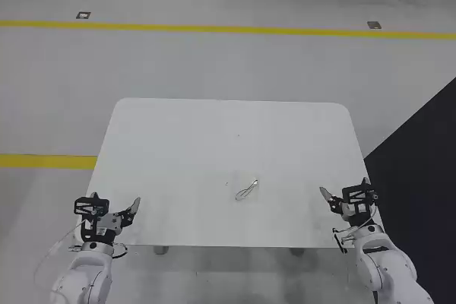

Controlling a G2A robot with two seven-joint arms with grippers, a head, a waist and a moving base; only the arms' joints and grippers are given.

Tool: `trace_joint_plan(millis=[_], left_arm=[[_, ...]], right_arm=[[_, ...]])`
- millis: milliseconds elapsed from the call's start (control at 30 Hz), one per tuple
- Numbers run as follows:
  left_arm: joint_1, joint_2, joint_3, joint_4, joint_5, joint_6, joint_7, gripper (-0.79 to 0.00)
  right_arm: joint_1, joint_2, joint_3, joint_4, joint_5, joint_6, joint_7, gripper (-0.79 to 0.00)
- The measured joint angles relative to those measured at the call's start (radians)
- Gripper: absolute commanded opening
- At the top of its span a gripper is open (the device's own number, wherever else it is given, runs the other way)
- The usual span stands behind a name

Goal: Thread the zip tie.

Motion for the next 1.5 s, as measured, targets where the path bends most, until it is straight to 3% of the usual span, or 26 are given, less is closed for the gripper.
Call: trace_joint_plan(millis=[1067,1133,1300,1500], left_arm=[[0.0,0.0,0.0,0.0,0.0,0.0,0.0,0.0],[0.0,0.0,0.0,0.0,0.0,0.0,0.0,0.0],[0.0,0.0,0.0,0.0,0.0,0.0,0.0,0.0],[0.0,0.0,0.0,0.0,0.0,0.0,0.0,0.0]], right_arm=[[0.003,0.0,0.002,-0.008,0.002,-0.011,0.002,0.0],[0.007,0.002,0.005,-0.036,0.0,-0.047,0.01,0.0],[0.031,0.016,0.023,-0.177,0.049,-0.295,0.11,0.0],[0.185,0.035,0.058,-0.248,0.095,-0.501,0.337,0.0]])
